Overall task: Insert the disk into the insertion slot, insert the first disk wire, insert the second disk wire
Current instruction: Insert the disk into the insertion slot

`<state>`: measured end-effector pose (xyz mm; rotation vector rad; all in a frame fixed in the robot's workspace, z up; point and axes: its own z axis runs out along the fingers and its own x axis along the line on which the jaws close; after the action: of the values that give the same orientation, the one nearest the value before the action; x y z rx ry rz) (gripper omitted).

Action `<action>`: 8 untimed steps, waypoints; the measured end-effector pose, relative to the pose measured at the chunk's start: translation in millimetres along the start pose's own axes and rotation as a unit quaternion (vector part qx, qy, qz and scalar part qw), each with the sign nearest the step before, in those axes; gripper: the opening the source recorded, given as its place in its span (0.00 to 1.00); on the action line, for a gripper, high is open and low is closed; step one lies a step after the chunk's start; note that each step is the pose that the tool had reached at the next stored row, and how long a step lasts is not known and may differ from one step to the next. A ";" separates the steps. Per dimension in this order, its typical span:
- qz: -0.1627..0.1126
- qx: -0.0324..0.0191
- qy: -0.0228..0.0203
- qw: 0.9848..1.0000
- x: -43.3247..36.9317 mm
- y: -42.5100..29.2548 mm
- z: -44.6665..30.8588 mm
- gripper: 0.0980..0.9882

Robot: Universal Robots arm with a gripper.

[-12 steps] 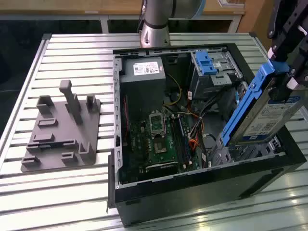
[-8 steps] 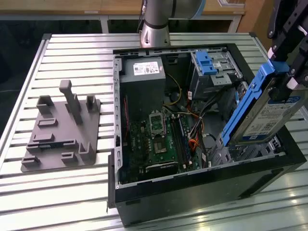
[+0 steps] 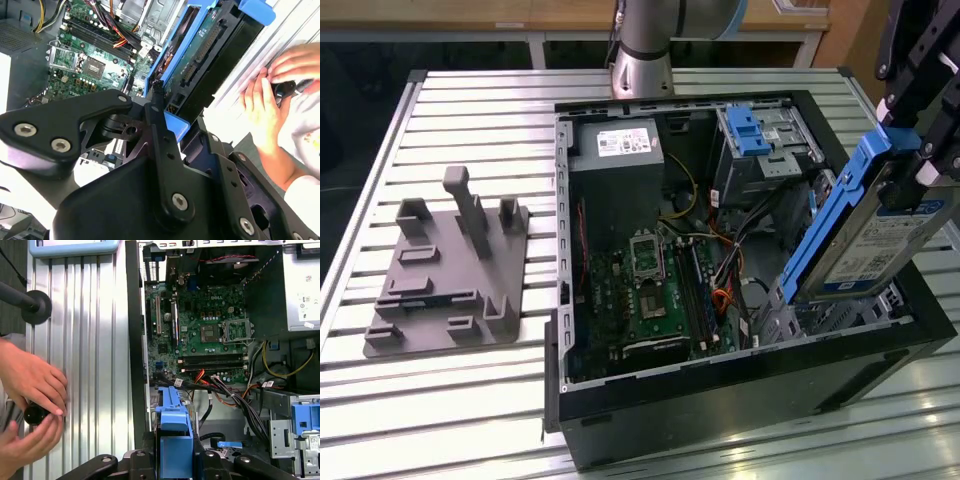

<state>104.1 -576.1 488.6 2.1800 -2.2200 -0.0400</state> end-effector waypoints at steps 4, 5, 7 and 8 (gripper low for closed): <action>0.000 0.000 0.000 1.000 0.0 0.0 0.0 0.30; 0.000 0.000 0.000 1.000 0.0 0.0 0.0 0.30; 0.000 0.000 0.000 1.000 0.0 0.0 0.0 0.30; 0.000 0.000 0.000 1.000 0.0 0.0 0.0 0.30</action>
<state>104.1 -576.1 488.6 2.1801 -2.2201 -0.0401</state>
